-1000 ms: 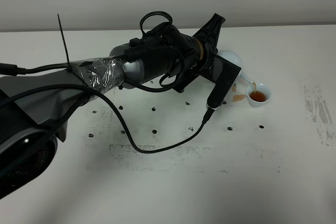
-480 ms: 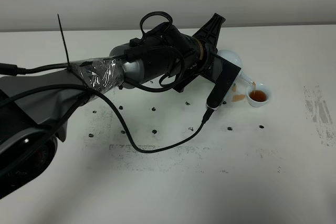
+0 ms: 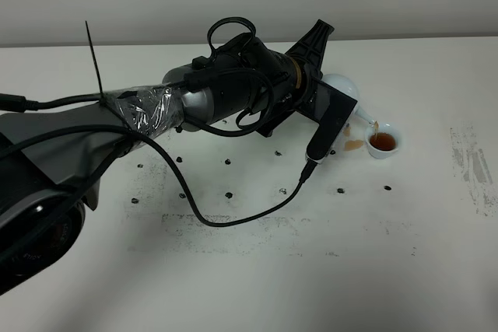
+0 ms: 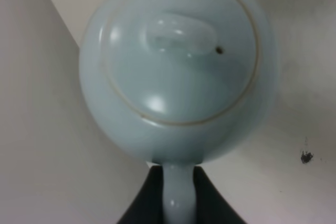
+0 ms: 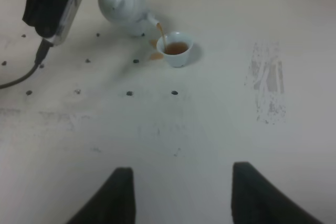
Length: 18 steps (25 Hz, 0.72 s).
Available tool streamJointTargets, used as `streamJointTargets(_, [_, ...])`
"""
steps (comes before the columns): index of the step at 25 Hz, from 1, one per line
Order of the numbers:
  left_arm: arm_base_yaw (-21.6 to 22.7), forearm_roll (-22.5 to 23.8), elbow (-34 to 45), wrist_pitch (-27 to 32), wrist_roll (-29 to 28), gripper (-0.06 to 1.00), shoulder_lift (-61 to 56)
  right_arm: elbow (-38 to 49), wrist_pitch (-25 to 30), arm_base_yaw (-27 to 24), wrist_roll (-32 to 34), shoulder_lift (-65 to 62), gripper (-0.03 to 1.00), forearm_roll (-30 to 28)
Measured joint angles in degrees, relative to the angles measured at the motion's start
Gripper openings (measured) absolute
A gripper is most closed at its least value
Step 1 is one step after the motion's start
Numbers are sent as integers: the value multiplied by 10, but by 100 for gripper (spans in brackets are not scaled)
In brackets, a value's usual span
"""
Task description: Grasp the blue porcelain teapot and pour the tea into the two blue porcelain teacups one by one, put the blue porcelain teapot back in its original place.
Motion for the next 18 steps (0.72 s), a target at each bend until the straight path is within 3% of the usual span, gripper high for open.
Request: streamJointTargets(18, [-7,2,0,-4,0,7,0,0,0,0,0,0,45,0])
